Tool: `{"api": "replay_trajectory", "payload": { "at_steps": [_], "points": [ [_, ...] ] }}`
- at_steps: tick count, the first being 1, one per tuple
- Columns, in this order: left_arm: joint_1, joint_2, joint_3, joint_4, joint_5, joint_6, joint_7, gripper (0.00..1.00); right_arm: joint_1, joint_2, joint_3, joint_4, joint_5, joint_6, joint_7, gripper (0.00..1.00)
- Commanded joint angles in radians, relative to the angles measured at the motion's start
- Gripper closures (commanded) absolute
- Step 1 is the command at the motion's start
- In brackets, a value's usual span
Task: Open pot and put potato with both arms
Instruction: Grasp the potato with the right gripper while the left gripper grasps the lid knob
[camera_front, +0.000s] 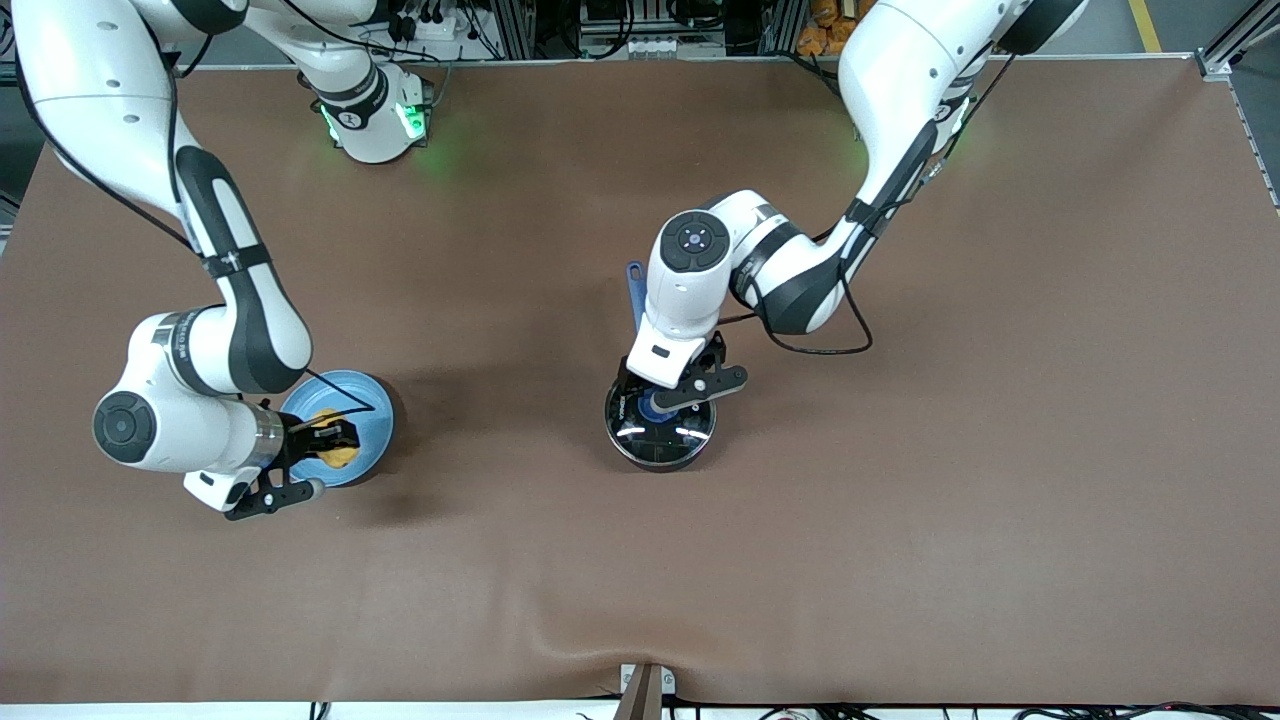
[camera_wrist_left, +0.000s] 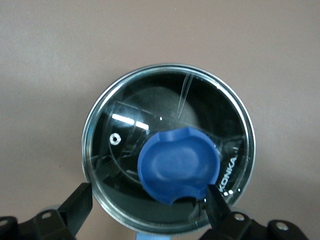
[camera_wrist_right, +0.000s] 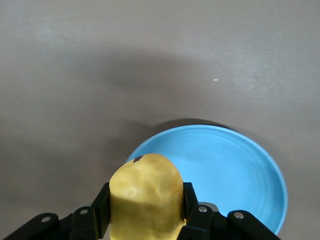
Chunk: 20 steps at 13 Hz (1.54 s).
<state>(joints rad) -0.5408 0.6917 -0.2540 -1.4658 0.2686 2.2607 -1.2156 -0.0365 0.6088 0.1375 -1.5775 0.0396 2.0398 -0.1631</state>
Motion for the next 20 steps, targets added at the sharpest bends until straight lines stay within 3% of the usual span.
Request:
{"api": "replay_trajectory", "payload": {
  "at_steps": [1, 8, 13, 19, 20],
  "points": [
    [-0.083, 0.043, 0.084, 0.064, 0.029, 0.037, -0.059, 0.0, 0.044, -0.04, 0.005, -0.007, 0.019, -0.029, 0.103, 1.0],
    [-0.091, 0.054, 0.108, 0.068, 0.031, 0.049, -0.061, 0.0, 0.046, -0.064, 0.146, -0.007, 0.02, -0.049, 0.329, 1.0],
    [-0.093, 0.061, 0.122, 0.068, 0.032, 0.069, -0.056, 0.0, 0.078, -0.077, 0.155, -0.009, 0.124, -0.043, 0.373, 1.0],
    [-0.103, 0.063, 0.122, 0.068, 0.032, 0.069, -0.065, 0.0, 0.168, -0.087, 0.155, -0.007, 0.134, 0.002, 0.482, 1.0],
    [-0.103, 0.063, 0.122, 0.068, 0.032, 0.069, -0.065, 0.19, 0.182, -0.087, 0.155, -0.009, 0.135, 0.014, 0.484, 1.0]
  ]
}}
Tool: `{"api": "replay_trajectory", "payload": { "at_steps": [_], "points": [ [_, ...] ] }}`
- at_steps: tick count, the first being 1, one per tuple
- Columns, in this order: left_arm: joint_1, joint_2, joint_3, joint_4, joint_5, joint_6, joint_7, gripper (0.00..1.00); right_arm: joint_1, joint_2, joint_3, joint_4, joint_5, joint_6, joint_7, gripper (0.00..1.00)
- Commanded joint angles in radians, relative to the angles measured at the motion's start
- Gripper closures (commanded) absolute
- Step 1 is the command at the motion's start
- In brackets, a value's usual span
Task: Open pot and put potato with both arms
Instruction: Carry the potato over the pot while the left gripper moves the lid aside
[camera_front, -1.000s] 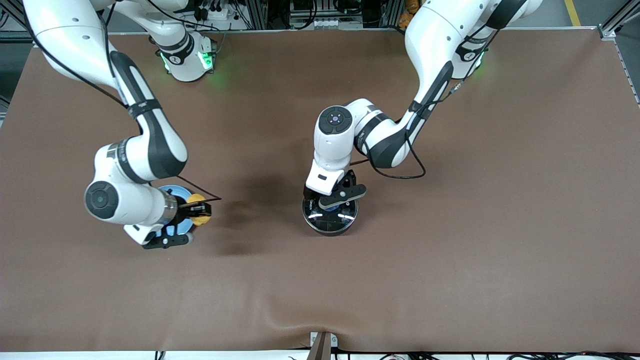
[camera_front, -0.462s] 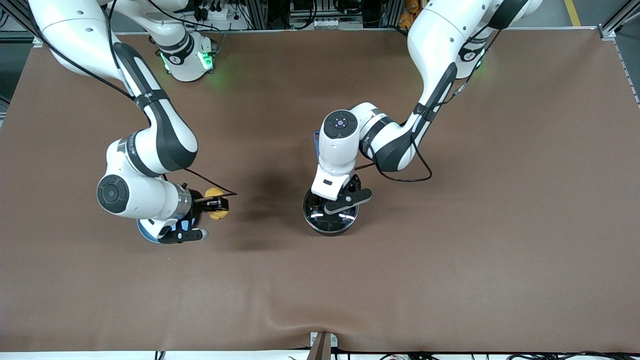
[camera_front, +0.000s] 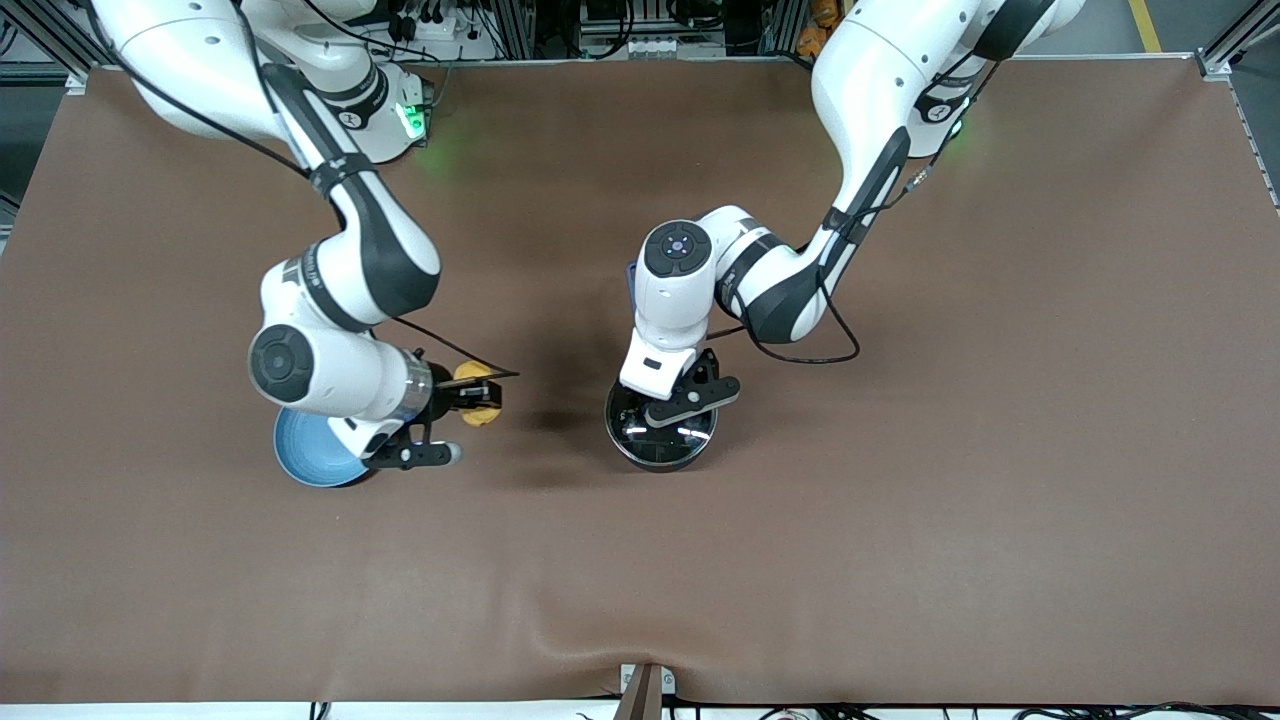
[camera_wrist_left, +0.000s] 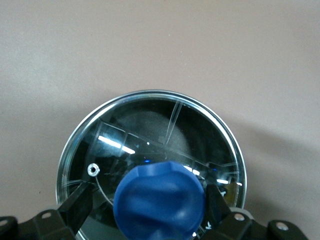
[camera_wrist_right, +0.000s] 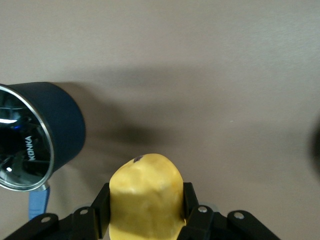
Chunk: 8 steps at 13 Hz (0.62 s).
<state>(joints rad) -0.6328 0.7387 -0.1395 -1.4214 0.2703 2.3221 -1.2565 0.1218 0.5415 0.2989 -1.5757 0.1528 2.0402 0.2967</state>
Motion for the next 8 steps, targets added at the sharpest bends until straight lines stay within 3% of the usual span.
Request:
{"api": "replay_trajectory", "payload": {
  "at_steps": [1, 2, 3, 4, 8],
  "points": [
    [-0.01, 0.016, 0.008, 0.024, 0.029, 0.008, -0.029, 0.45, 0.042, -0.02, -0.006, -0.01, 0.025, 0.026, 0.05, 1.0],
    [-0.011, 0.016, 0.008, 0.022, 0.029, 0.008, -0.037, 0.67, 0.053, -0.018, -0.006, -0.01, 0.027, 0.041, 0.085, 1.0],
    [-0.011, 0.016, 0.008, 0.022, 0.03, 0.008, -0.041, 0.78, 0.073, -0.018, -0.006, -0.012, 0.027, 0.061, 0.108, 1.0],
    [-0.012, 0.014, 0.008, 0.022, 0.029, 0.007, -0.044, 0.84, 0.09, -0.017, -0.006, -0.014, 0.027, 0.083, 0.131, 1.0],
    [0.014, -0.068, 0.006, 0.021, 0.02, -0.006, -0.044, 0.9, 0.114, -0.014, -0.006, -0.02, 0.027, 0.132, 0.186, 1.0]
  ]
}}
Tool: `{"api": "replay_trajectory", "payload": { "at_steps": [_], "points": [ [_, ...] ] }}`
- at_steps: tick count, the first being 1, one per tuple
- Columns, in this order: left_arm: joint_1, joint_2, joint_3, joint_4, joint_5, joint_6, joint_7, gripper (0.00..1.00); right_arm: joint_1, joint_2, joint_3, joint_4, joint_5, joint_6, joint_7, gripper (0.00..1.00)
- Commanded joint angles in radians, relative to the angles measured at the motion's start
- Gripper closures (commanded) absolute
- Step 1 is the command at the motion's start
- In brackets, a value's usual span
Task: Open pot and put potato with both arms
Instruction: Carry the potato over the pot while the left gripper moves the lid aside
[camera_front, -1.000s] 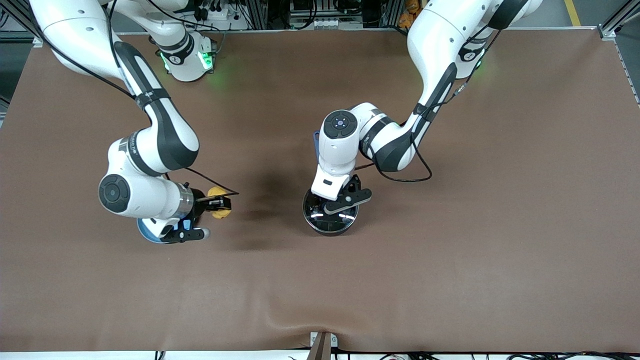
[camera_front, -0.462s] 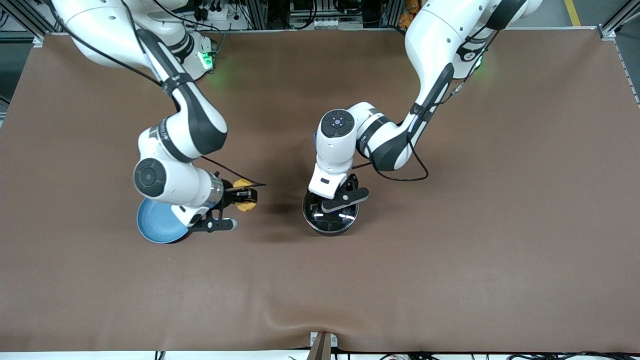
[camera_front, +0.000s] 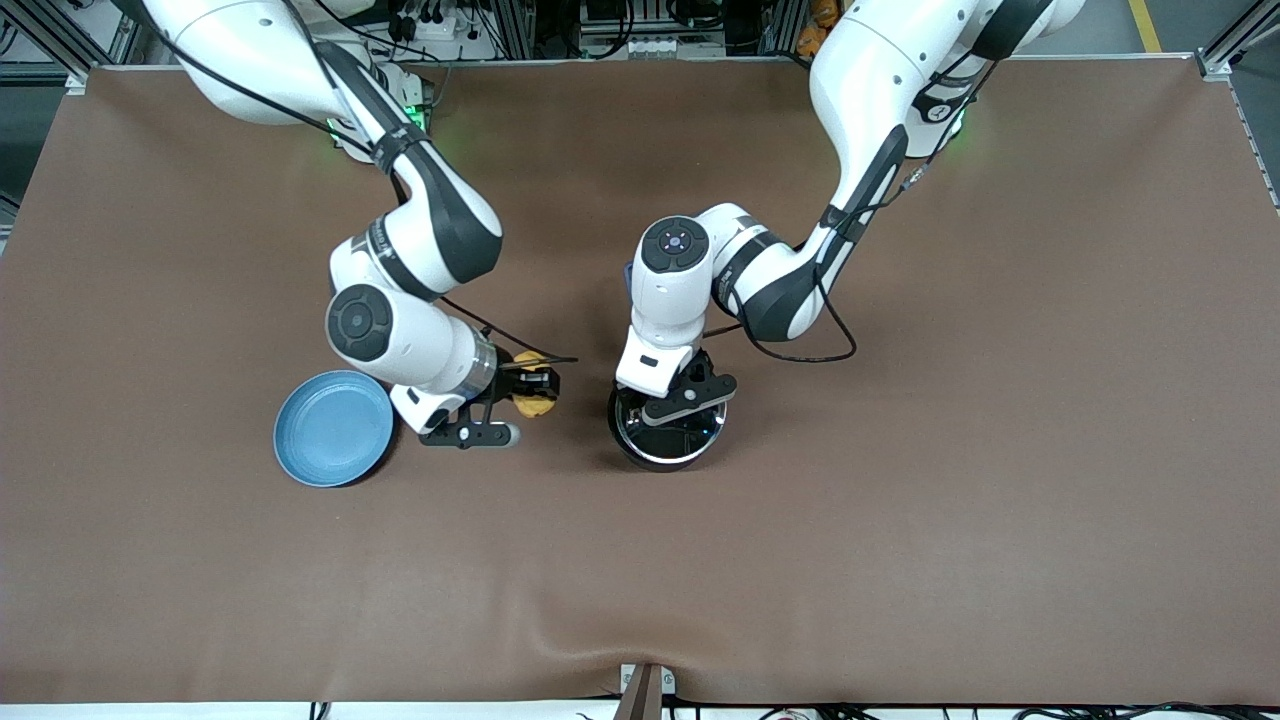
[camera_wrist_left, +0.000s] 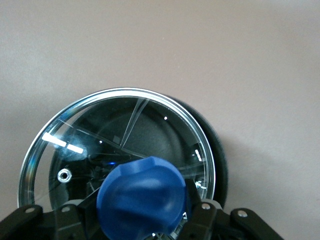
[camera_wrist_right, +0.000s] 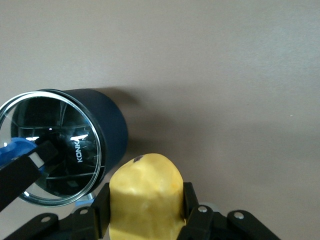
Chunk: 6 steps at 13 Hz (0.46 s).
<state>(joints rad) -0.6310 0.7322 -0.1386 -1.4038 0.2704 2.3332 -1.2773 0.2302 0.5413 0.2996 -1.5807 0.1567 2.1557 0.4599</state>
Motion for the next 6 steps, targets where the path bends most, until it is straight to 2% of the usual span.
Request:
{"api": "replay_trajectory", "payload": {
  "at_steps": [1, 3, 4, 6],
  "points": [
    [0.042, -0.113, 0.005, -0.007, 0.018, -0.049, -0.014, 0.91, 0.006, -0.014, -0.007, -0.015, 0.023, 0.019, 0.026, 1.0],
    [0.106, -0.206, -0.016, -0.042, 0.015, -0.107, -0.004, 0.91, 0.017, -0.011, -0.007, -0.015, 0.038, 0.045, 0.039, 1.0],
    [0.15, -0.262, -0.03, -0.097, -0.006, -0.107, 0.025, 0.91, 0.037, -0.011, -0.007, -0.013, 0.053, 0.062, 0.057, 1.0],
    [0.299, -0.377, -0.103, -0.223, -0.109, -0.11, 0.206, 0.94, 0.116, -0.004, -0.014, -0.001, 0.044, 0.104, 0.112, 1.0]
  ]
}}
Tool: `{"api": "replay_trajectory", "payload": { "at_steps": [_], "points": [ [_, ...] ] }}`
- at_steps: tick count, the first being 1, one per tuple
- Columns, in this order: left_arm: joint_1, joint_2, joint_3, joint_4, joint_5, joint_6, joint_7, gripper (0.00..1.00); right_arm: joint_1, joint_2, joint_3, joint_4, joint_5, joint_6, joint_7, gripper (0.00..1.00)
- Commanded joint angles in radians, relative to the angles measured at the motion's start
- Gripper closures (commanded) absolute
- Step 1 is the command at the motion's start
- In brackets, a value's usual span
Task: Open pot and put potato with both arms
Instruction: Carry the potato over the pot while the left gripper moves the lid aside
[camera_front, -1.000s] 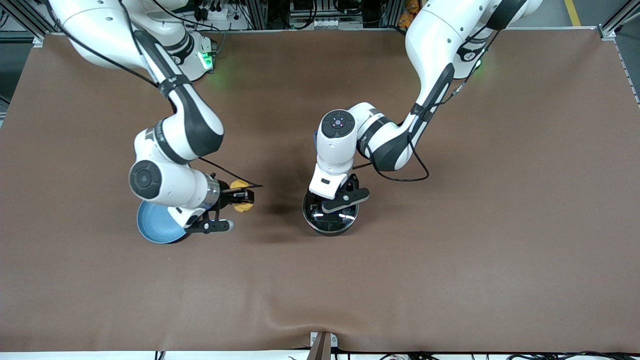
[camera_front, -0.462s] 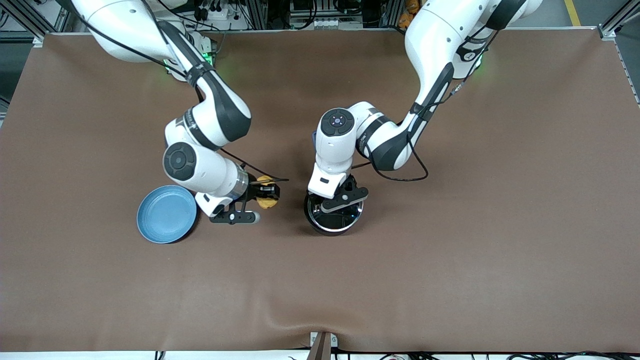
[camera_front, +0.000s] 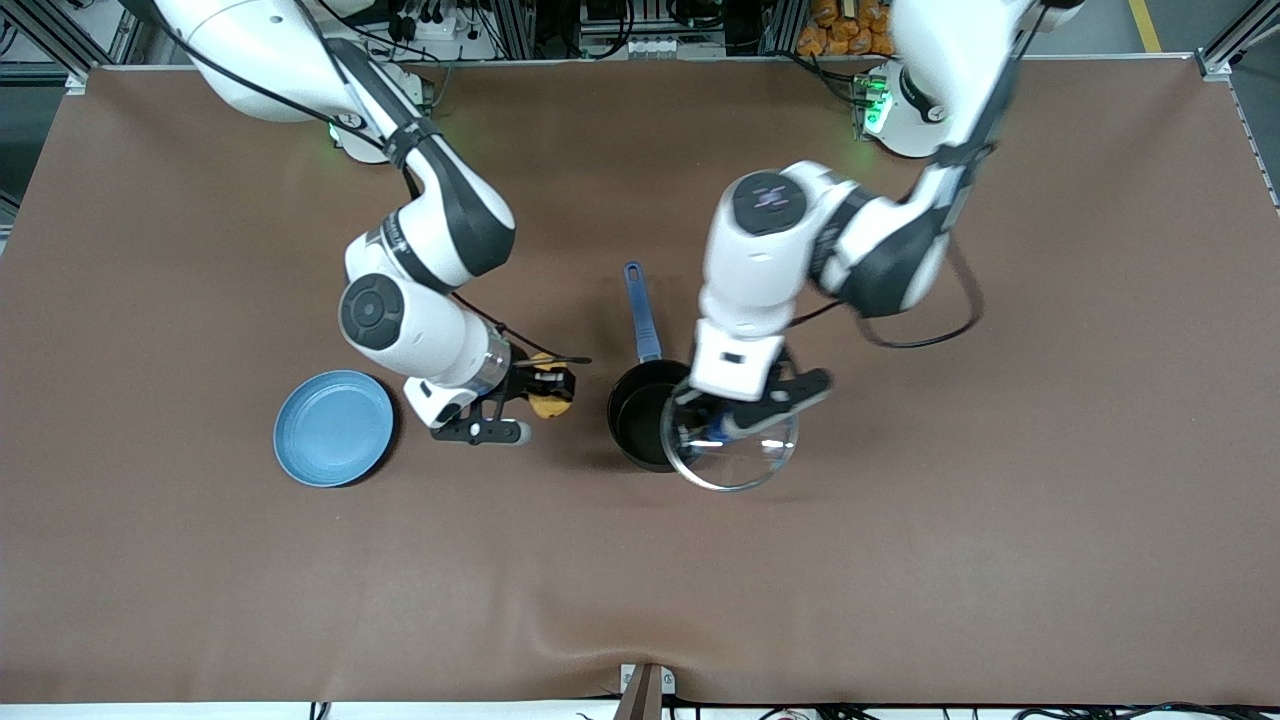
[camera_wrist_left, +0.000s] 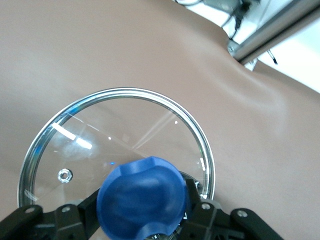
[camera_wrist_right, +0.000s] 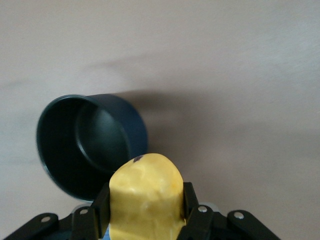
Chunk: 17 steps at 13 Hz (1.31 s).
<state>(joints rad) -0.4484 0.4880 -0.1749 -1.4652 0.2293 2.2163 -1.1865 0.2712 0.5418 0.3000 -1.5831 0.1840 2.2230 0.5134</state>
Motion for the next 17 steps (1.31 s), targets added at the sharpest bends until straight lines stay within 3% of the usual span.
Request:
{"api": "replay_trajectory", "payload": {
  "at_steps": [1, 3, 6, 10, 13, 17],
  "points": [
    [0.187, -0.188, -0.099, -0.229, -0.093, 0.002, 0.186, 0.94, 0.11, 0.019, -0.022, 0.029, 0.009, 0.073, 0.071, 1.0],
    [0.269, -0.245, -0.112, -0.323, -0.096, 0.002, 0.272, 0.94, 0.155, 0.081, -0.022, 0.099, -0.094, 0.092, 0.071, 1.0],
    [0.371, -0.261, -0.114, -0.38, -0.165, 0.002, 0.443, 0.94, 0.244, 0.203, -0.064, 0.254, -0.279, 0.08, 0.125, 1.0],
    [0.485, -0.278, -0.114, -0.475, -0.194, 0.014, 0.655, 0.94, 0.361, 0.343, -0.177, 0.443, -0.293, 0.084, 0.132, 1.0],
    [0.536, -0.244, -0.11, -0.495, -0.192, 0.029, 0.746, 0.94, 0.39, 0.379, -0.211, 0.462, -0.294, 0.092, 0.132, 1.0],
    [0.611, -0.166, -0.11, -0.521, -0.192, 0.089, 0.837, 0.94, 0.391, 0.428, -0.213, 0.468, -0.294, 0.132, 0.131, 1.0]
  ]
}}
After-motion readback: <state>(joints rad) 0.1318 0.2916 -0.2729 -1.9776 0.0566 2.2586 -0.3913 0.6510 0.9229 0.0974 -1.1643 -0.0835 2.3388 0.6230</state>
